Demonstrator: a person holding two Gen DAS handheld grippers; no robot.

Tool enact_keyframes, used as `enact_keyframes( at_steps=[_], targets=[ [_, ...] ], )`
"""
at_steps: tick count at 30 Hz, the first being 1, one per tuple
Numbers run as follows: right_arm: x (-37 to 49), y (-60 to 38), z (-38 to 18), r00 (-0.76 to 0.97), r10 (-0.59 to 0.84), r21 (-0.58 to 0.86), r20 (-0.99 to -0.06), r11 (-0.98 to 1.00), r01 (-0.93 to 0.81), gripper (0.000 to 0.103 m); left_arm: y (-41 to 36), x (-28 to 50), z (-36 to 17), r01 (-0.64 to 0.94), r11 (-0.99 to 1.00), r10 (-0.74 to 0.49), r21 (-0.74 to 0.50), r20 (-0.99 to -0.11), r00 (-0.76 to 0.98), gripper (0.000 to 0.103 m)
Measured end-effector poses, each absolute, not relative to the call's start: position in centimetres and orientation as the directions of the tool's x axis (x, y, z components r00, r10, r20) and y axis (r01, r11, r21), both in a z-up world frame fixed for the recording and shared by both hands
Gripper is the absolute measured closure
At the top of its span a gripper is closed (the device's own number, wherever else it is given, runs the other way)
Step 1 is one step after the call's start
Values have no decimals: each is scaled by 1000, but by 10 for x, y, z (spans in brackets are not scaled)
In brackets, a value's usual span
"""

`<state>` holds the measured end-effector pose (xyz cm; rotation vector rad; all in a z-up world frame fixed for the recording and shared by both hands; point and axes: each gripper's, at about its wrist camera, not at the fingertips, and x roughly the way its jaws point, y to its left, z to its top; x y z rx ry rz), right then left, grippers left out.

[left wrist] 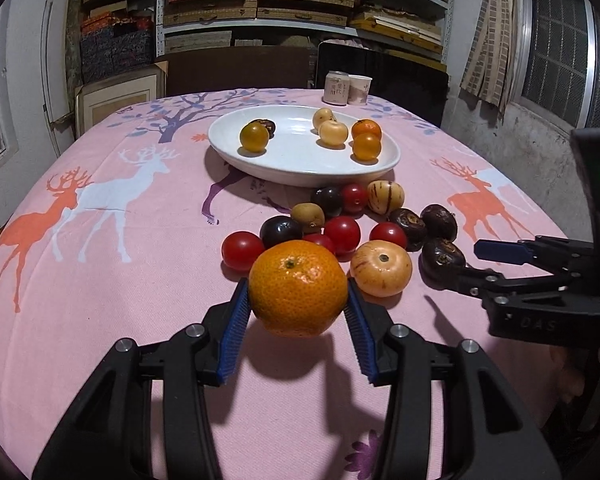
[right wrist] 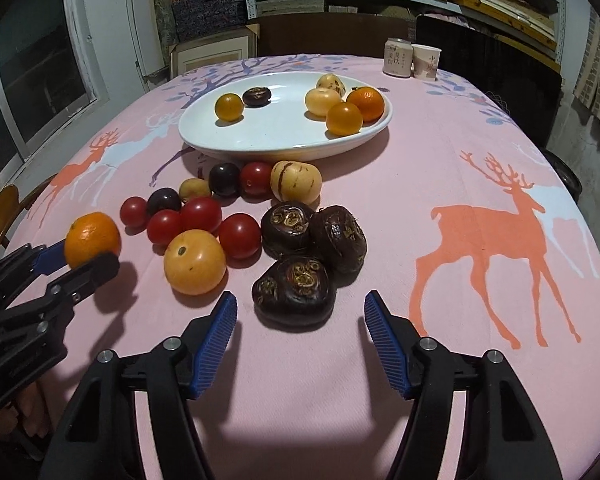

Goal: Organize fruits
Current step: 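Grasp the orange with the left tool while the right tool grasps a dark brown fruit, then place both fruits on the white plate and open both tools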

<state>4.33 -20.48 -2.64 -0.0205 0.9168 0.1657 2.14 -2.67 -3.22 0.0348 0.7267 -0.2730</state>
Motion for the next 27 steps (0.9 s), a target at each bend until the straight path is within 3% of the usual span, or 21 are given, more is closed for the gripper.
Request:
enact_keyframes(
  at_steps=[3, 5, 7, 19, 27],
  targets=[
    [52, -204, -32, 578, 139, 75, -804, 988, -133, 36, -29, 21, -33, 260, 964, -230, -55, -662, 714, 58],
    [56, -202, -35, 573, 134, 72, -809, 989, -130, 49, -29, 22, -33, 260, 964, -228, -52, -662, 714, 57],
    [58, -202, -37, 573, 138, 78, -808, 989, -129, 56, -27, 23, -34, 257, 965, -227, -56, -666, 711, 57],
    [32, -209, -32, 582, 218, 155, -783, 975, -158, 56, -23, 27, -36, 252, 965, -235, -76, -676, 698, 57],
    [22, -225, 0, 632, 282, 216, -722, 959, -181, 56, -18, 29, -32, 257, 961, -251, -98, -691, 678, 57]
  ],
)
